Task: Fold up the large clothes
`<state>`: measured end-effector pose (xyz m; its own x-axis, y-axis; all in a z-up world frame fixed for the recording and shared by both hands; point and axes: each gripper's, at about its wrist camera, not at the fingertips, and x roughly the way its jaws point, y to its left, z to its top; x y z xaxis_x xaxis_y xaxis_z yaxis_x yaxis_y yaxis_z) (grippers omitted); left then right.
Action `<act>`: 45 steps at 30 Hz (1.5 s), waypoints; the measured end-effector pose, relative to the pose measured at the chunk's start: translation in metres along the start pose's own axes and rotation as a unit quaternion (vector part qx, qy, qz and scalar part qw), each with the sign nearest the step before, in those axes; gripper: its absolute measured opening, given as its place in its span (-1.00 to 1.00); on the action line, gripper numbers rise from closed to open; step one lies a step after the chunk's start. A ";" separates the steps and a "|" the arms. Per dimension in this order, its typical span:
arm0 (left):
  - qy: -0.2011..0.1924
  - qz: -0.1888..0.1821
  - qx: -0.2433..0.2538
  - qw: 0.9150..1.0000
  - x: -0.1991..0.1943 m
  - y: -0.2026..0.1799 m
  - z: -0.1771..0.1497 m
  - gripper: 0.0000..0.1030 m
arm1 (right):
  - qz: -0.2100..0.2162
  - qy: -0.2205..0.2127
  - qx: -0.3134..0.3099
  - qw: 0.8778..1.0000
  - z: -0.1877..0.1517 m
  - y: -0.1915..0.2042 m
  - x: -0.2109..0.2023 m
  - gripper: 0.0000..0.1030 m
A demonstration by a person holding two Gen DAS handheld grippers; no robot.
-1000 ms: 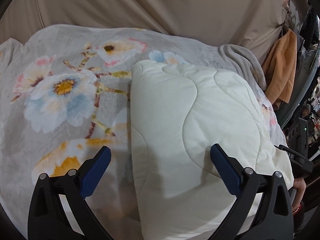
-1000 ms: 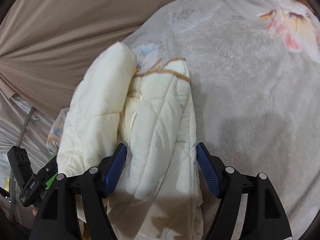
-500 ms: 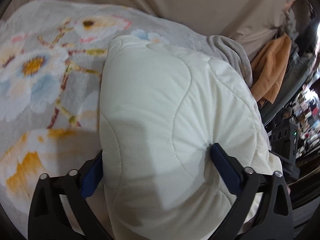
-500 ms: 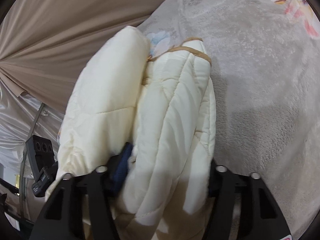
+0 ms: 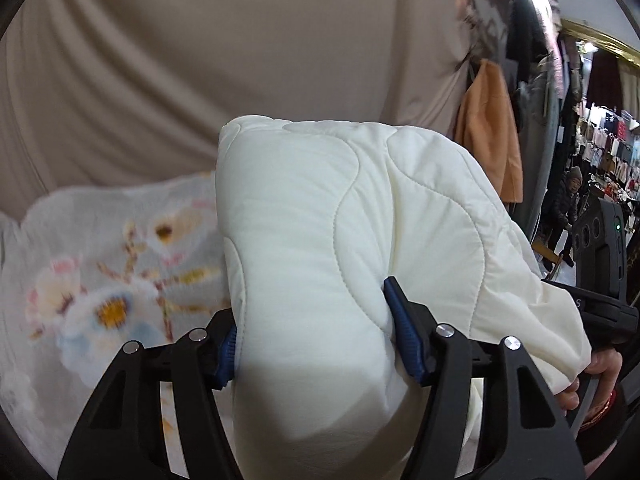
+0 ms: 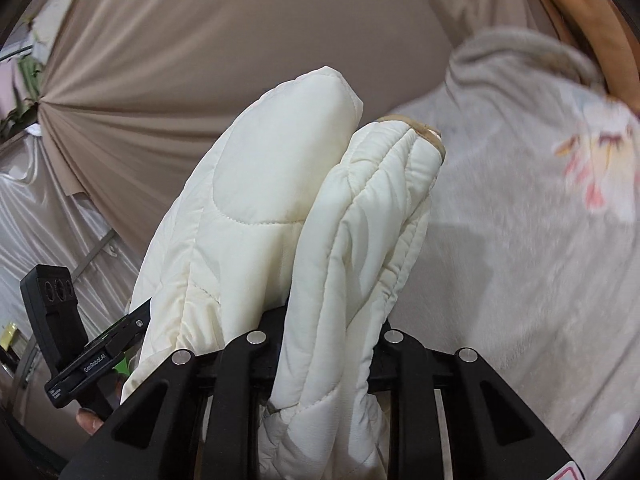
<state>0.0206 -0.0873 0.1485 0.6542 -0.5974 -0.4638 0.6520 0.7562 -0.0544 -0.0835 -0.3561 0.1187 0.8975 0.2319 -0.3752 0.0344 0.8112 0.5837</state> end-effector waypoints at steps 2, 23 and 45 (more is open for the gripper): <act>-0.026 0.002 0.010 1.000 -0.017 0.001 0.011 0.18 | 0.004 -0.026 -0.018 0.999 0.009 0.020 -0.011 -0.56; -0.144 0.093 0.003 0.985 -0.095 0.152 0.033 0.21 | 0.098 -0.026 -0.088 0.991 0.042 0.164 0.115 -0.53; 0.011 0.162 -0.083 0.983 0.019 0.239 -0.048 0.60 | 0.050 0.056 -0.054 0.996 -0.022 0.107 0.201 0.00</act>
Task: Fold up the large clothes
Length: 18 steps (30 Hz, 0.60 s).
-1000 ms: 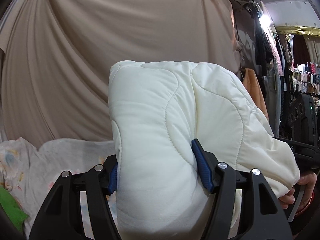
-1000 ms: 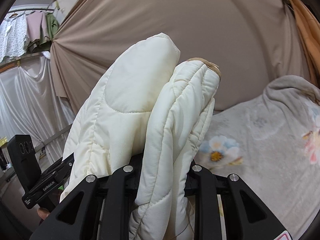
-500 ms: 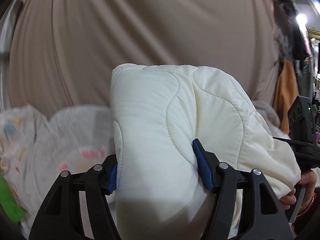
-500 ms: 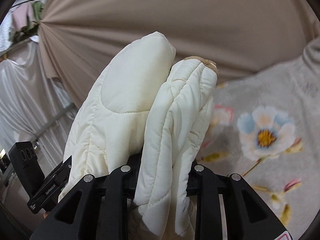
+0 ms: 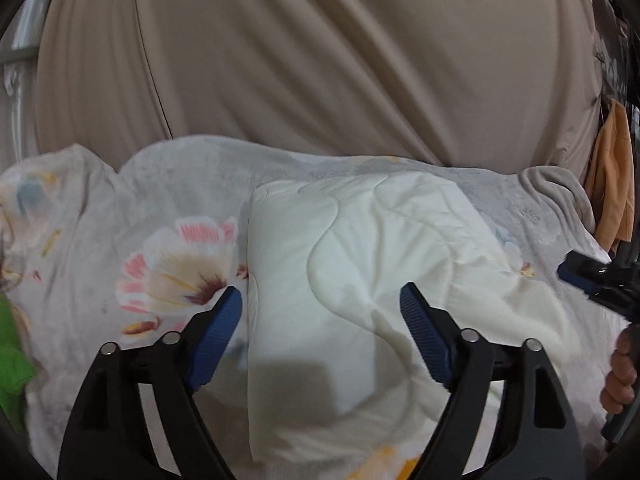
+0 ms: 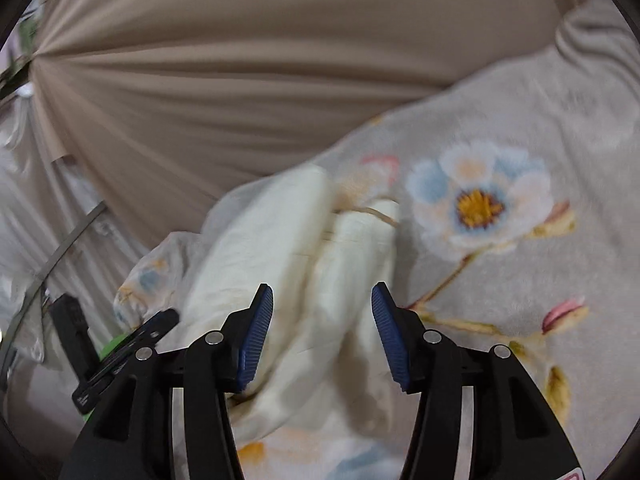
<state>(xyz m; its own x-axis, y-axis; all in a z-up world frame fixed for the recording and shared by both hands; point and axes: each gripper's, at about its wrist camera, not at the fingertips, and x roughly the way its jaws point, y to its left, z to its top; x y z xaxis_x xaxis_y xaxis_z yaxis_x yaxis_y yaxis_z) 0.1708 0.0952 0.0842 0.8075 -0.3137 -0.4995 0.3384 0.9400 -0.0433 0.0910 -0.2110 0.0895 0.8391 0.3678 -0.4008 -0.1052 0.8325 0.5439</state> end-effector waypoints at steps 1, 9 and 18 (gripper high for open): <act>-0.002 0.006 0.003 1.000 -0.008 -0.006 0.000 0.62 | 0.008 -0.002 -0.021 1.000 -0.003 0.016 -0.007 0.01; 0.023 0.048 -0.003 0.999 -0.014 -0.015 -0.010 0.62 | -0.067 0.036 -0.098 0.992 -0.034 0.060 0.029 0.16; 0.038 0.047 -0.016 0.998 -0.010 -0.004 -0.017 0.62 | -0.014 0.052 -0.053 0.997 -0.028 0.037 0.035 -0.80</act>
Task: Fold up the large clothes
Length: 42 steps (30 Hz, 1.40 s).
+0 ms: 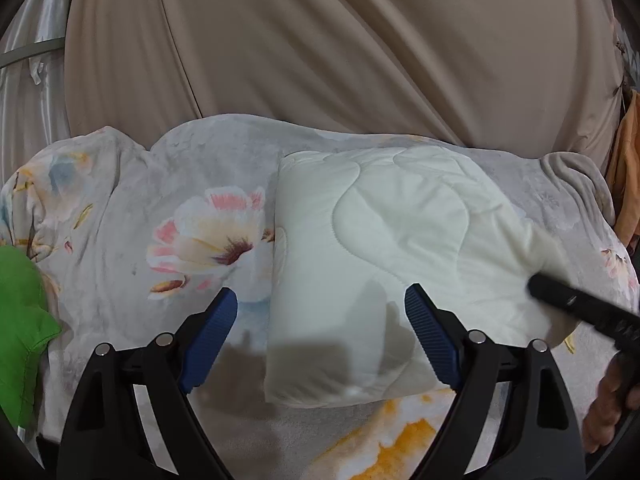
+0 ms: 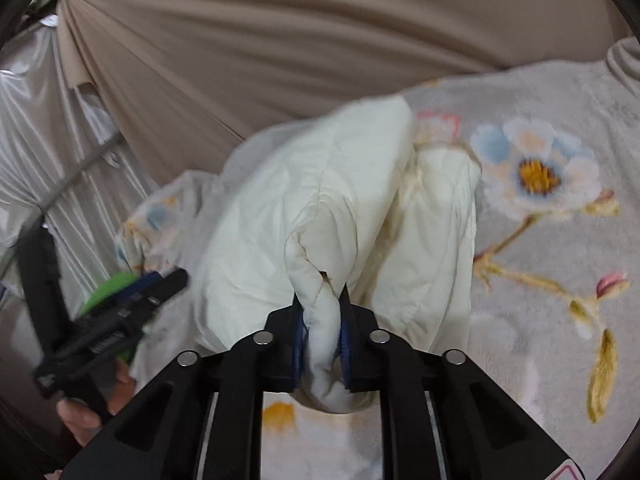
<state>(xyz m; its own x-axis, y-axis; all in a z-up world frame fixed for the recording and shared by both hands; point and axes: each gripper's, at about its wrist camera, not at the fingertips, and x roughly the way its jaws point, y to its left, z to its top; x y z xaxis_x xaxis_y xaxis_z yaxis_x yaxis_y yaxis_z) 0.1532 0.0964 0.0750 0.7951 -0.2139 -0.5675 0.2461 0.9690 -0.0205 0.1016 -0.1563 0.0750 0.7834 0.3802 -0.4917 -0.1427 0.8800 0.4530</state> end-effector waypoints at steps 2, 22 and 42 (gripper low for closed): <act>0.002 -0.002 0.003 1.000 0.003 -0.002 -0.002 0.62 | -0.018 -0.017 -0.018 1.000 -0.001 0.002 -0.010 -0.81; 0.027 0.015 0.019 0.999 0.040 -0.017 -0.023 0.65 | -0.082 -0.024 -0.054 0.995 0.020 0.023 -0.011 -0.65; 0.056 -0.026 0.015 0.998 0.029 -0.006 -0.024 0.65 | -0.112 0.035 0.038 0.992 -0.028 -0.043 -0.012 -0.39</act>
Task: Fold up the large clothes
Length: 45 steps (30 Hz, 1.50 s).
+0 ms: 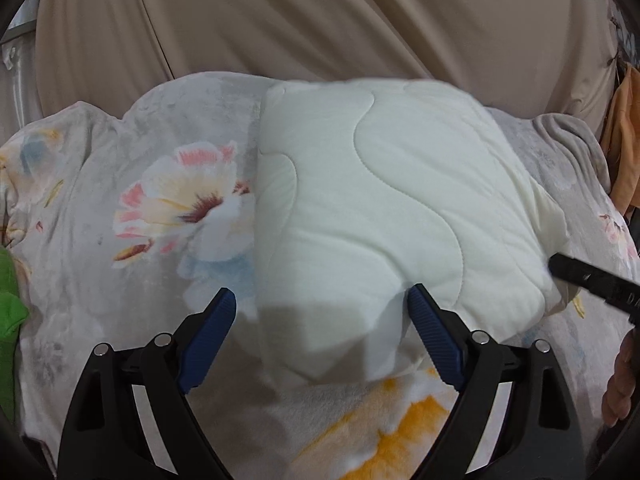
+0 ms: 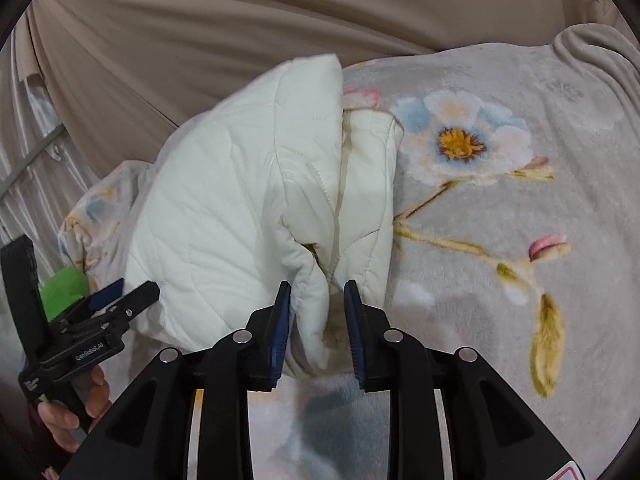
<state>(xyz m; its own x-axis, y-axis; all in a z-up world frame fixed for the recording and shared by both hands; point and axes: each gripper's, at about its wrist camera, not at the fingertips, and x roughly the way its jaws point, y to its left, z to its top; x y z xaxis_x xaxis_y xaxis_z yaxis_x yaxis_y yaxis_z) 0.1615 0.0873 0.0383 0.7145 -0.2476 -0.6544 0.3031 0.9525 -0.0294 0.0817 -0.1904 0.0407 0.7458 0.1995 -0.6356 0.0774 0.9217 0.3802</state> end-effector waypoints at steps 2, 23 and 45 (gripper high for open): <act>-0.025 -0.006 -0.013 1.000 -0.021 0.012 0.010 0.64 | 0.001 -0.025 0.010 1.000 0.011 0.001 -0.021 -0.28; -0.020 0.032 -0.026 0.999 0.054 -0.003 0.056 0.77 | -0.079 -0.028 -0.072 0.994 0.067 0.047 0.087 -1.00; 0.002 0.024 -0.026 0.999 0.008 0.002 0.000 0.77 | -0.056 0.003 -0.092 0.994 -0.010 0.042 0.016 -1.00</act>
<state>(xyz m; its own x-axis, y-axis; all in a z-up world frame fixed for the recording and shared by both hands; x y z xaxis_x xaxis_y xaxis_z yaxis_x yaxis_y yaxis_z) 0.1678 0.0868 0.0332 0.7252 -0.2012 -0.6585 0.2356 0.9711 -0.0373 0.0902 -0.1454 0.0391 0.7351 0.0939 -0.6714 0.0365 0.9834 0.1776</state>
